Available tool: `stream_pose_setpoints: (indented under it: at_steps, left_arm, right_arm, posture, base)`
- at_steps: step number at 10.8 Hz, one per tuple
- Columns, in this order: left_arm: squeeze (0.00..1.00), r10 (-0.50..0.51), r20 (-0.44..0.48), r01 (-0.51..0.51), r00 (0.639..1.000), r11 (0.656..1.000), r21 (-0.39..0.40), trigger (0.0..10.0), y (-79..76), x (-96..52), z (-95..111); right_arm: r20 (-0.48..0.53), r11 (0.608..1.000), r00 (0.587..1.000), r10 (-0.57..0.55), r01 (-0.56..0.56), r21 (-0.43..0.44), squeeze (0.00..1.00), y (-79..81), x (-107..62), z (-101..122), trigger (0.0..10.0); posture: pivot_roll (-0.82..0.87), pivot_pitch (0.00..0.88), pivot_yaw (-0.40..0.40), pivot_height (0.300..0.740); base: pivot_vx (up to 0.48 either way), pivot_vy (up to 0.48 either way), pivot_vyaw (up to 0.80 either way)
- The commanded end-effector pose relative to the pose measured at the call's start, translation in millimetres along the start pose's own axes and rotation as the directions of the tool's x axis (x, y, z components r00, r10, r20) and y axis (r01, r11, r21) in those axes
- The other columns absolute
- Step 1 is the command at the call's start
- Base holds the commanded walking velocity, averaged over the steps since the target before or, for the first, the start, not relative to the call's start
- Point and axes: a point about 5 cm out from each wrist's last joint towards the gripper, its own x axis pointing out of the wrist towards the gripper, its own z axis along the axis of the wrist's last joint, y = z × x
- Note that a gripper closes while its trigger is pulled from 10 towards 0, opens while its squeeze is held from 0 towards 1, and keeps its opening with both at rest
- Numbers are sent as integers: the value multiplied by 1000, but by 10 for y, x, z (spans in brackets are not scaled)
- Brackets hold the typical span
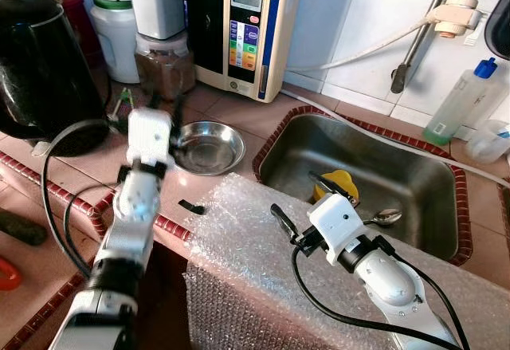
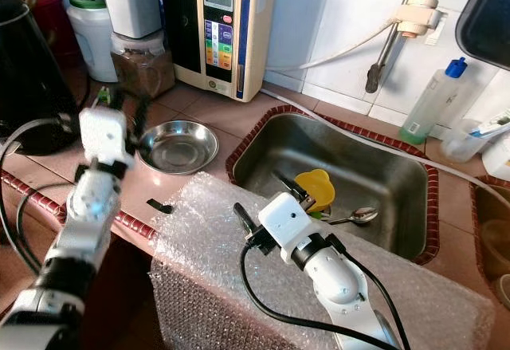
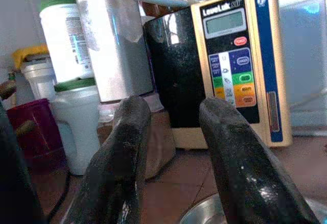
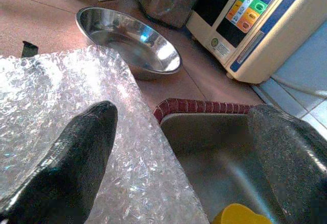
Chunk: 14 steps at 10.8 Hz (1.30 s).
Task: Kitchen organization
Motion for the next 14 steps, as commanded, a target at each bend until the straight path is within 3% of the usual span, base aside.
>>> stream_pose_setpoints:
  at_steps: [1, 2, 3, 4, 6, 7, 12, 14]
  left_arm:
    - [1000, -15, 28, 14, 1000, 1000, 22, 10000, -10, 4, 44]
    - [1000, -19, 28, 19, 999, 999, 30, 10000, -12, 0, 45]
    - [1000, 13, -55, -14, 998, 1000, -12, 10000, 14, 3, -45]
    - [1000, 56, -226, -76, 973, 994, -79, 10000, 49, 5, -229]
    - [1000, 102, -350, -164, 931, 974, -154, 10000, 88, -9, -366]
    - [1000, 119, -444, -236, 888, 947, -218, 10000, 91, -27, -461]
    - [1000, 75, -628, -361, 775, 867, -342, 10000, -62, 57, -570]
    - [1000, 51, -666, -361, 744, 869, -337, 10000, -111, 88, -580]
  right_arm:
    - [-6, 1000, 1000, -8, 8, -8, 157, -11, -23, -16, 10000]
    - [-5, 1000, 1000, -7, 6, -9, 161, -10, -18, -16, 10000]
    - [-3, 1000, 1000, -4, 4, -11, 161, -7, -7, -12, 10000]
    - [-1, 1000, 1000, -1, 1, -13, 157, -1, -1, -9, 10000]
    - [0, 1000, 1000, 3, -3, -14, 157, 3, -1, -10, 10000]
    - [-1, 1000, 1000, 7, -7, -17, 157, 3, -3, -11, 10000]
    - [2, 999, 1000, 17, -16, -27, 161, 24, -1, 3, 10000]
    - [-2, 999, 1000, 14, -14, -30, 157, 24, -20, 1, 10000]
  posture:
    - [111, 0, -69, 740]
    - [113, 0, -69, 740]
    - [113, 0, -69, 740]
    - [114, 0, -70, 740]
    - [111, 0, -69, 740]
    - [108, 0, -67, 740]
    - [88, 0, -62, 740]
    - [78, 0, -55, 740]
  base:
    - [0, 0, 0]
    - [0, 0, 0]
    - [0, 0, 0]
    - [0, 0, 0]
    - [0, 0, 0]
    - [0, 0, 0]
    - [0, 0, 0]
    - [0, 0, 0]
